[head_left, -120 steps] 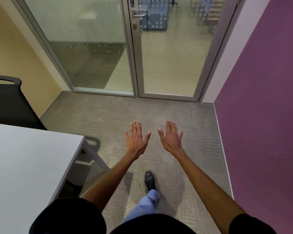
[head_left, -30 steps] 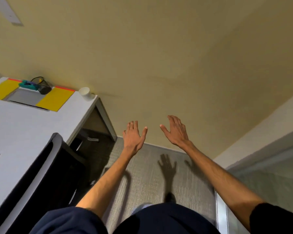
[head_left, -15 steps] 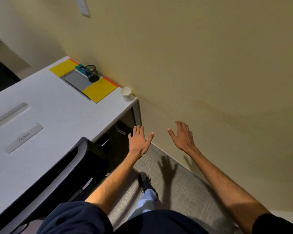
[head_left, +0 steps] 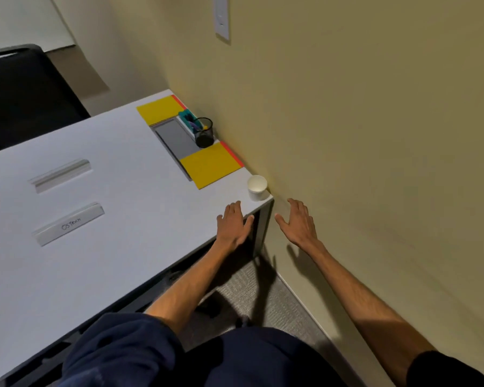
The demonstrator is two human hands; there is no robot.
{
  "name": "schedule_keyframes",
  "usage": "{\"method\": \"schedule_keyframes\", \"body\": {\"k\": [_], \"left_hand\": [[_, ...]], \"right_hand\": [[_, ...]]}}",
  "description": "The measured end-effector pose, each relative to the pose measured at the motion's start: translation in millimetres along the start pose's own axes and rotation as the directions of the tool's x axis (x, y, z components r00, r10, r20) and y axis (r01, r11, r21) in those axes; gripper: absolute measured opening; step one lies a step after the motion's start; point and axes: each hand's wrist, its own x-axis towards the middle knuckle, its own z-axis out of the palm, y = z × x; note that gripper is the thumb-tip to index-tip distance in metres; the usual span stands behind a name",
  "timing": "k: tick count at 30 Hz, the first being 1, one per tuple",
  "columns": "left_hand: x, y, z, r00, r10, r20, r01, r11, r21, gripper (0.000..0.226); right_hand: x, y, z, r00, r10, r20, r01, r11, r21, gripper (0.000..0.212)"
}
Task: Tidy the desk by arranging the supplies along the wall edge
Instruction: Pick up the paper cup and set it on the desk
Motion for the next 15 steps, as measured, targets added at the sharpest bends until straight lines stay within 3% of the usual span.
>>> {"method": "schedule_keyframes", "body": {"k": [11, 15], "left_hand": [[57.6, -24.5, -6.3, 0.992, -0.093, 0.083, 0.096, 0.994, -0.044, 0.062], [85.6, -17.0, -6.2, 0.989, -0.097, 0.109, 0.104, 0.993, -0.061, 0.065]], "right_hand": [[94.2, -45.3, 16.2, 0.99, -0.089, 0.11, 0.093, 0.995, -0.028, 0.075], [125.4, -51.7, 15.8, 0.976, -0.122, 0.179, 0.143, 0.984, -0.108, 0.092]]}}
